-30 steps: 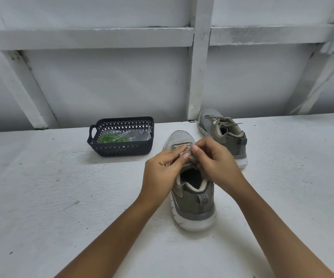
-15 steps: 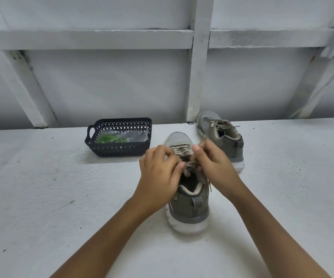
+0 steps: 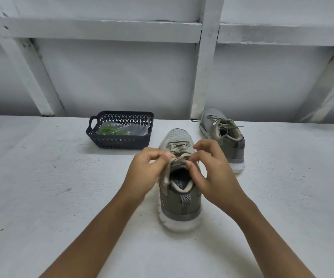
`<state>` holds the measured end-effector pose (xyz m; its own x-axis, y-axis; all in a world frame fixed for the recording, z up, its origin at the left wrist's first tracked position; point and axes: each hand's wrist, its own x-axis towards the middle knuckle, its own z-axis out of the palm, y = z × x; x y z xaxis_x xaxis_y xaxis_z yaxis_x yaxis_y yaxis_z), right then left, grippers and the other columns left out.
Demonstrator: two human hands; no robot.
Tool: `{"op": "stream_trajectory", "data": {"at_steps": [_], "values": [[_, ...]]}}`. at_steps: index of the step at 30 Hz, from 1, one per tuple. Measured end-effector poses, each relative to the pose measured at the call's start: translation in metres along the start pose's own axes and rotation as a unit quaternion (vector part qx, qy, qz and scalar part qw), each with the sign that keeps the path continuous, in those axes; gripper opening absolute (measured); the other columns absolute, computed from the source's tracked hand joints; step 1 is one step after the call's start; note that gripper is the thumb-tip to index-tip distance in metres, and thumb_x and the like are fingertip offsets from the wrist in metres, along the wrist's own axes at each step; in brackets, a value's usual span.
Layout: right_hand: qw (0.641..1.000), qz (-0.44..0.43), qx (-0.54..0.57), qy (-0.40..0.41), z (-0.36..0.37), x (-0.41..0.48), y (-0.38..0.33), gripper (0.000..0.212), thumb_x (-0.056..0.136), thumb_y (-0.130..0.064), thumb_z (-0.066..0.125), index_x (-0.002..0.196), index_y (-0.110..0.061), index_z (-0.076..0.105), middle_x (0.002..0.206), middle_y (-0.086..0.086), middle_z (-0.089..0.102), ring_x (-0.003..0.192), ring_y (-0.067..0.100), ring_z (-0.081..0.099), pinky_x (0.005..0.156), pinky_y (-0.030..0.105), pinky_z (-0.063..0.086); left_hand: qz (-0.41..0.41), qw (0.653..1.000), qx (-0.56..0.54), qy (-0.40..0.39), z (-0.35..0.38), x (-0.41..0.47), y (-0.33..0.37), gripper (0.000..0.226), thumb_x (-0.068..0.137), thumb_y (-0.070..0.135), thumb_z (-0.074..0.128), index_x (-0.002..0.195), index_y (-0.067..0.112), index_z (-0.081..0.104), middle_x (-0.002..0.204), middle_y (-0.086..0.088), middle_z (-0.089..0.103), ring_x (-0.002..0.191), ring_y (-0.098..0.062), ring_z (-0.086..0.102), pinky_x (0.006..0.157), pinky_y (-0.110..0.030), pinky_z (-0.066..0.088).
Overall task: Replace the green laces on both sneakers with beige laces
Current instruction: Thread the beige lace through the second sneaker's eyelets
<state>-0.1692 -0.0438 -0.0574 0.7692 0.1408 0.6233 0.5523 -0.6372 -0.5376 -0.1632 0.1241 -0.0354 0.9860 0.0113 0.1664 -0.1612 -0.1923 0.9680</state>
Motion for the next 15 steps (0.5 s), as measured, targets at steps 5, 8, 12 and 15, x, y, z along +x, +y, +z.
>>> {"op": "stream_trajectory", "data": {"at_steps": [5, 8, 12, 15], "values": [[0.996, 0.058, -0.052, 0.039, -0.008, -0.013, 0.010, 0.027, 0.082, -0.037, 0.047, 0.076, -0.014, 0.060, 0.115, -0.005, 0.040, 0.114, 0.024, 0.047, 0.087, 0.050, 0.044, 0.006, 0.995, 0.078, 0.065, -0.017, 0.003, -0.019, 0.019, 0.092, 0.019, 0.058, 0.079, 0.027, 0.069, 0.097, 0.004, 0.062, 0.094, -0.001, 0.056, 0.080, -0.012, 0.038], [0.993, 0.085, -0.060, 0.057, -0.010, -0.020, 0.016, 0.022, 0.081, -0.033, 0.051, 0.074, -0.014, 0.060, 0.113, -0.006, 0.039, 0.110, 0.025, 0.049, 0.086, 0.051, 0.044, -0.001, 0.989, 0.121, 0.084, -0.020, 0.000, -0.027, 0.016, 0.092, 0.020, 0.057, 0.082, 0.022, 0.069, 0.096, 0.005, 0.058, 0.087, 0.005, 0.051, 0.071, -0.010, 0.034], [0.989, 0.107, -0.082, 0.061, -0.009, -0.023, 0.019, 0.011, 0.078, -0.023, 0.058, 0.072, -0.013, 0.060, 0.108, -0.005, 0.040, 0.105, 0.026, 0.051, 0.084, 0.045, 0.041, 0.011, 0.979, 0.171, 0.107, -0.018, 0.000, -0.031, 0.016, 0.092, 0.022, 0.058, 0.078, 0.022, 0.067, 0.096, 0.002, 0.055, 0.088, -0.008, 0.050, 0.078, -0.022, 0.032], [0.988, 0.120, -0.068, 0.073, -0.008, -0.022, 0.022, 0.014, 0.082, -0.024, 0.062, 0.076, -0.011, 0.065, 0.101, -0.004, 0.043, 0.097, 0.017, 0.051, 0.084, 0.031, 0.040, 0.015, 0.984, 0.128, 0.120, -0.016, 0.000, -0.029, 0.014, 0.090, 0.021, 0.061, 0.077, 0.025, 0.067, 0.092, 0.006, 0.055, 0.086, -0.004, 0.053, 0.075, -0.016, 0.036]]}}
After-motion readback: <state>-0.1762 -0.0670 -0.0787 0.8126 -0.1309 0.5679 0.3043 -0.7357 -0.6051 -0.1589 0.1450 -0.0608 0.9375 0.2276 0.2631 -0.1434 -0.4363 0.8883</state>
